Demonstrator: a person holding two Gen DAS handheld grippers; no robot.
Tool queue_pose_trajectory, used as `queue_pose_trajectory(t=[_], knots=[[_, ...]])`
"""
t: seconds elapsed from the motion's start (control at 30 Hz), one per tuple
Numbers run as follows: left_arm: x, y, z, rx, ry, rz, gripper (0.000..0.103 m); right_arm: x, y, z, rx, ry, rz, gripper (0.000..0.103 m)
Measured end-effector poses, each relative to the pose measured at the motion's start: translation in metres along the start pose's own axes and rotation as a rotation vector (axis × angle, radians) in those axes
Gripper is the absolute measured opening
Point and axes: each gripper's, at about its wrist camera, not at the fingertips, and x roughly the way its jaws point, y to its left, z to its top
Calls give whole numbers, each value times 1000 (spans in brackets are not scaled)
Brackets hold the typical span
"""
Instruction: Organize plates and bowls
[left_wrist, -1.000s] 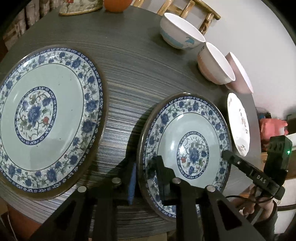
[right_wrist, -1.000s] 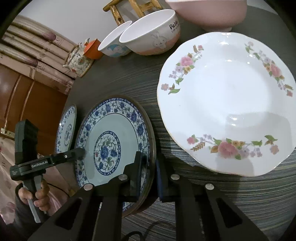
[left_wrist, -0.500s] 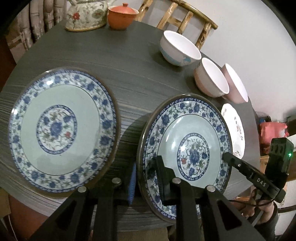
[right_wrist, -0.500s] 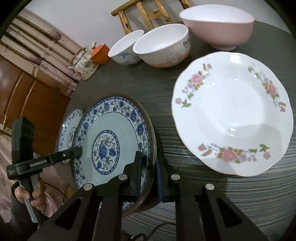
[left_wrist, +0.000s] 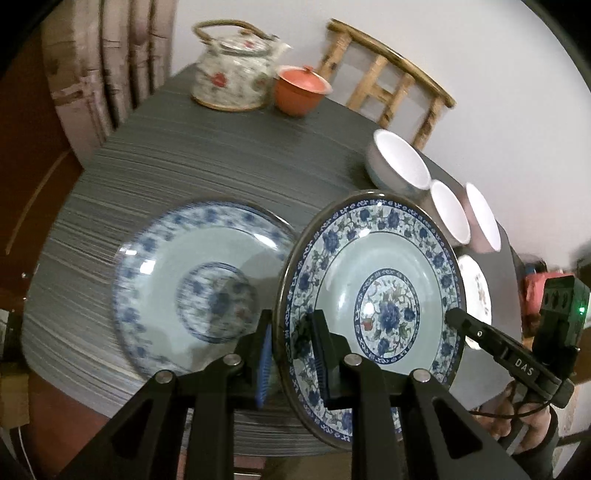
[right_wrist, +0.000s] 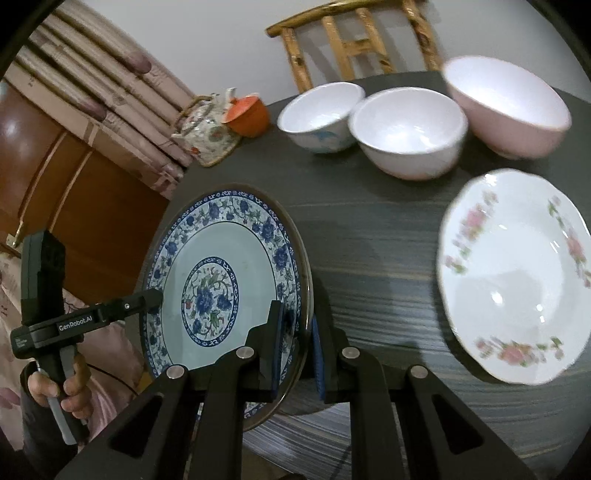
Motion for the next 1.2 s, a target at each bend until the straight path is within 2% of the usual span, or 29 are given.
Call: queue_pose_trajectory(t=[0.27, 0.63, 0.93, 1.2], knots=[[-11, 59, 11, -64, -7, 43, 20, 37, 55, 14, -46, 41, 28, 14], [10, 112, 16, -126, 35, 49, 21, 95, 91, 21, -58, 128, 10, 15], [20, 127, 19, -128, 64, 60, 22, 120, 100, 26, -65, 166, -15, 15], [26, 128, 18, -123, 83, 71, 22, 125, 101, 22, -67, 178, -22, 16]])
